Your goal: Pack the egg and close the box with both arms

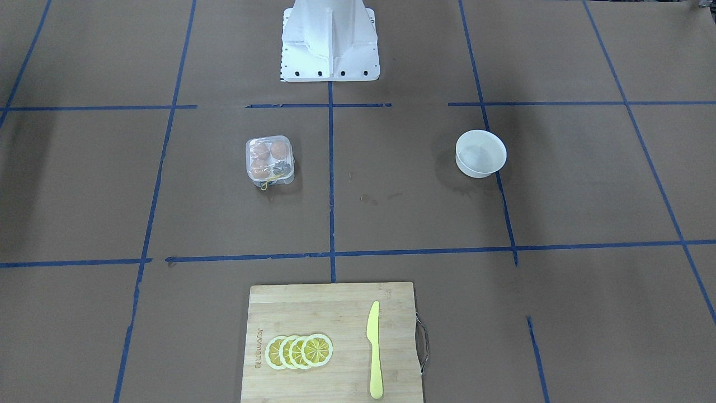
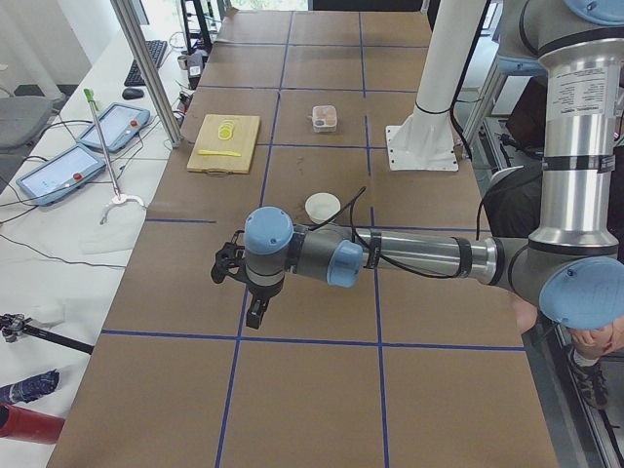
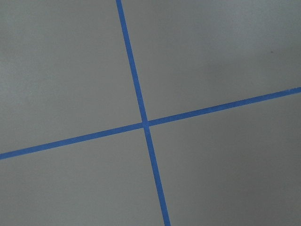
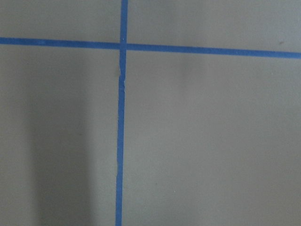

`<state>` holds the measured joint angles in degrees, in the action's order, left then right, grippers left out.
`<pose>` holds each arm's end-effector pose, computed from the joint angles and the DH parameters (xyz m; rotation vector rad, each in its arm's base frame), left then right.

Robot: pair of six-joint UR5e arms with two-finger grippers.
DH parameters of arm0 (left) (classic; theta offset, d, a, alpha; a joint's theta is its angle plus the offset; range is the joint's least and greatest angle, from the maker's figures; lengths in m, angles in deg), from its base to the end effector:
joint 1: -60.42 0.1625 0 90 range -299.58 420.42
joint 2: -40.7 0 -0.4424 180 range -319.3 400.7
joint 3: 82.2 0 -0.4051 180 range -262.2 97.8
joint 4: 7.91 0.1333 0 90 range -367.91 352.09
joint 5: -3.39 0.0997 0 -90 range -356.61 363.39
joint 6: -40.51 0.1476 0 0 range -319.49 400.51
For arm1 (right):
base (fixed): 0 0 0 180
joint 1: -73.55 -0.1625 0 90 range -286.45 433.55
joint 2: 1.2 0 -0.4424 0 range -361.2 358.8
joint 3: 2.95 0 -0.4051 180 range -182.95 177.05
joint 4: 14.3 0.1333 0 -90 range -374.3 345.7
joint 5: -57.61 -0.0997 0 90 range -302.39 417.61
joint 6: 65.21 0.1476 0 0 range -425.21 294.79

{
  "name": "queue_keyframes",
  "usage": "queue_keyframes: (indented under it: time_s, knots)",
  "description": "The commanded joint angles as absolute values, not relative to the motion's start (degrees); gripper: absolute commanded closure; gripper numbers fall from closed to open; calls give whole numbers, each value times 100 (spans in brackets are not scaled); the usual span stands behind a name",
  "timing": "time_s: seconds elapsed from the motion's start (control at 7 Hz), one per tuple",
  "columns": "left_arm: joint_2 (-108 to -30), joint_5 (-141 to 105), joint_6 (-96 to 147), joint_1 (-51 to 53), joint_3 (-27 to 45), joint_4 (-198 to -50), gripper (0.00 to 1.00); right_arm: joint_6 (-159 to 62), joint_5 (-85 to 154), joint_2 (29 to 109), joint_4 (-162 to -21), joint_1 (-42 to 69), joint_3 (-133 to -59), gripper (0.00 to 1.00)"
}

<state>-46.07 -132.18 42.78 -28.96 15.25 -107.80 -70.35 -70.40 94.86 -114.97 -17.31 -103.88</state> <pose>-0.0225 -0.5012 0.6503 0.2446 0.7882 0.1455 0.0491 -0.4437 0.6938 -0.0627 -0.6670 -0.0383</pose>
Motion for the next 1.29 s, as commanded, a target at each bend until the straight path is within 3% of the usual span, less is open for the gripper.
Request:
queue_keyframes:
  time_s: [0.0, 1.14]
  knots:
    - [-4639, -13240, 4280, -2896, 1362, -10784, 0, -7031, -7036, 9689, -11187, -1742, -10411, 0]
    - [-4578, -13196, 4254, -2878, 1211, -10766, 0, -7022, -7071, 9645, -11186, -1672, -10411, 0]
